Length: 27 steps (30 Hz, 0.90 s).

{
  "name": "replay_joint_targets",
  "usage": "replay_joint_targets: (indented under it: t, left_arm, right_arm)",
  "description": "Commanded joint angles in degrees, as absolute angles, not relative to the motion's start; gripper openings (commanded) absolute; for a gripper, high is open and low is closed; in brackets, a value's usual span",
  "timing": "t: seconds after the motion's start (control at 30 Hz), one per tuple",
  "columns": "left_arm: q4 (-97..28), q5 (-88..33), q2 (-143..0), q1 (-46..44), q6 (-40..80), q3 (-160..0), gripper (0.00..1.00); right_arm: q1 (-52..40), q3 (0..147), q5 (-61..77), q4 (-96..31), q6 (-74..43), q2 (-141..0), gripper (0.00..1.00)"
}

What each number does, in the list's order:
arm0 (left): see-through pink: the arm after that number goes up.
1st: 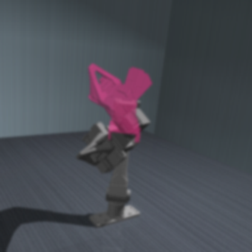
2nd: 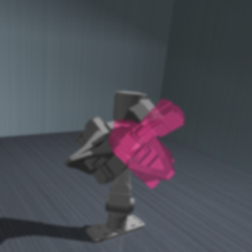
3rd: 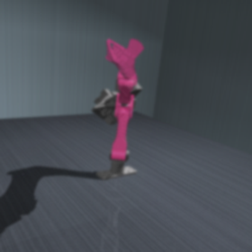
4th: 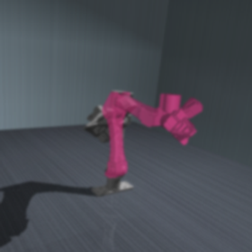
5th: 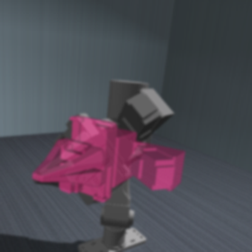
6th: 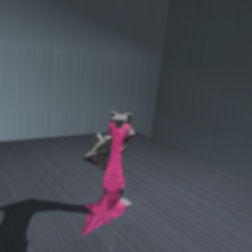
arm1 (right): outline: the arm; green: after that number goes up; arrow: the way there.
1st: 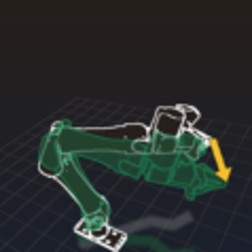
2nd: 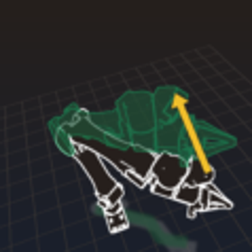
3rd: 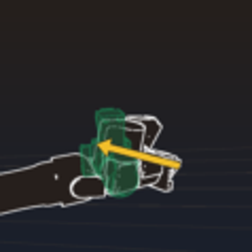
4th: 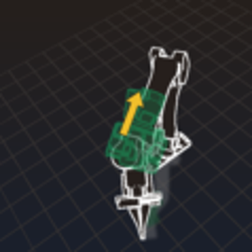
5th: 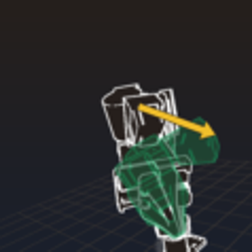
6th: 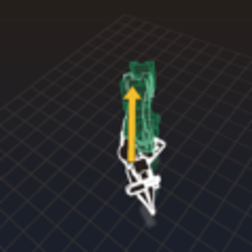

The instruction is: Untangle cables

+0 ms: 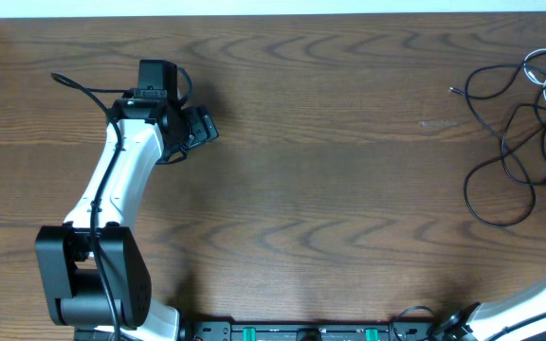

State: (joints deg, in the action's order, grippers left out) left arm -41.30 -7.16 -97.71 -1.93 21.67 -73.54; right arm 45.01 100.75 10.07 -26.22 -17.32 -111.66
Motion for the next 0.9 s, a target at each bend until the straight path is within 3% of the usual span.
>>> replay_joint_targets:
  t: [0.0, 0.17, 0.33, 0.37, 0.4, 0.63, 0.87]
  left_arm:
    - [-41.28, -6.87, -96.23, -1.69, 22.17, -73.3, 0.88]
    - [-41.3, -6.85, -96.23, -1.69, 22.15, -73.3, 0.89]
    - [-41.3, -6.83, -96.23, -1.67, 22.13, -73.3, 0.89]
    - [-41.34, -6.83, -96.23, -1.67, 22.13, -73.3, 0.9]
    - [-41.3, -6.83, -96.23, -1.67, 22.13, -73.3, 0.98]
    - [-41.32, -6.85, -96.23, -1.67, 22.15, -73.3, 0.98]
    - [-41.32, -6.83, -96.23, -1.67, 22.15, -73.3, 0.98]
  right_arm:
    - [42.06, 101.08, 19.81, -26.87, -15.42, -105.6, 0.99]
    - [35.27, 101.08, 29.93, -32.21, -14.11, -99.55, 0.99]
    - [25.85, 101.08, 30.11, -38.5, -12.21, -94.8, 0.99]
    - [23.73, 101.08, 29.58, -39.53, -10.94, -93.82, 0.99]
    - [20.67, 101.08, 27.64, -41.12, -9.28, -92.29, 0.99]
    - [10.11, 101.08, 5.67, -54.89, -6.11, -81.6, 0.99]
    - [9.54, 101.08, 6.98, -72.18, -6.76, -73.73, 0.99]
